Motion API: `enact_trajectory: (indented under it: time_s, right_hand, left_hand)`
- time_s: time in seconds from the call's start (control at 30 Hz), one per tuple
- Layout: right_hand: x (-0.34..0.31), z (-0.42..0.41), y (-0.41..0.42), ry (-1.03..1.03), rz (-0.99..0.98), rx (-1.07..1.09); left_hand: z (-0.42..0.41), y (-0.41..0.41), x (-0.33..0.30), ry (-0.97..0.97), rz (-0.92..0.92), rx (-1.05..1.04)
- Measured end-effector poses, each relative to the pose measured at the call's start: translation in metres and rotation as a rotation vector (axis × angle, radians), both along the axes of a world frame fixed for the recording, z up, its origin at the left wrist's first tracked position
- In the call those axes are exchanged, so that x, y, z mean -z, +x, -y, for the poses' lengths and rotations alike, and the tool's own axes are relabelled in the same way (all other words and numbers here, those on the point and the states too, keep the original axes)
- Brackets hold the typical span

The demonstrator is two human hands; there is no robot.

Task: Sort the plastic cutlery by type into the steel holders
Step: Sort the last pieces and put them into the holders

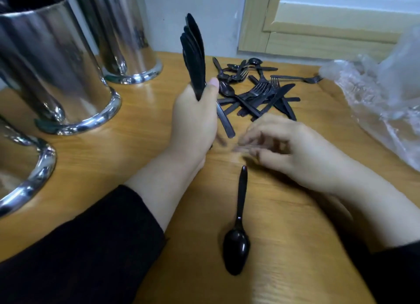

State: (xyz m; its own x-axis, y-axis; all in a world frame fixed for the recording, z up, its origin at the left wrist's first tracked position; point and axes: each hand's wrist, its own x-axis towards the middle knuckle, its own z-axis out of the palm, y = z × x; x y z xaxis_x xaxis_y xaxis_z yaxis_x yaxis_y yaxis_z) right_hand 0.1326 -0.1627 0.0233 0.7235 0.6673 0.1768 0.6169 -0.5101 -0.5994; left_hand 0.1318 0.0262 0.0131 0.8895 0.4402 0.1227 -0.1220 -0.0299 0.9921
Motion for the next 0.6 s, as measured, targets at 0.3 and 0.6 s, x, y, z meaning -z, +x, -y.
enact_trajectory:
  time_s: [0.3, 0.6]
  right_hand:
    - [0.001, -0.004, -0.010, -0.210, -0.103, -0.155]
    - [0.019, -0.002, 0.017, -0.056, 0.151, 0.393]
  left_hand:
    - [-0.022, 0.000, -0.006, 0.135, 0.191, -0.262]
    - [-0.026, -0.003, -0.011, 0.084, 0.248, -0.305]
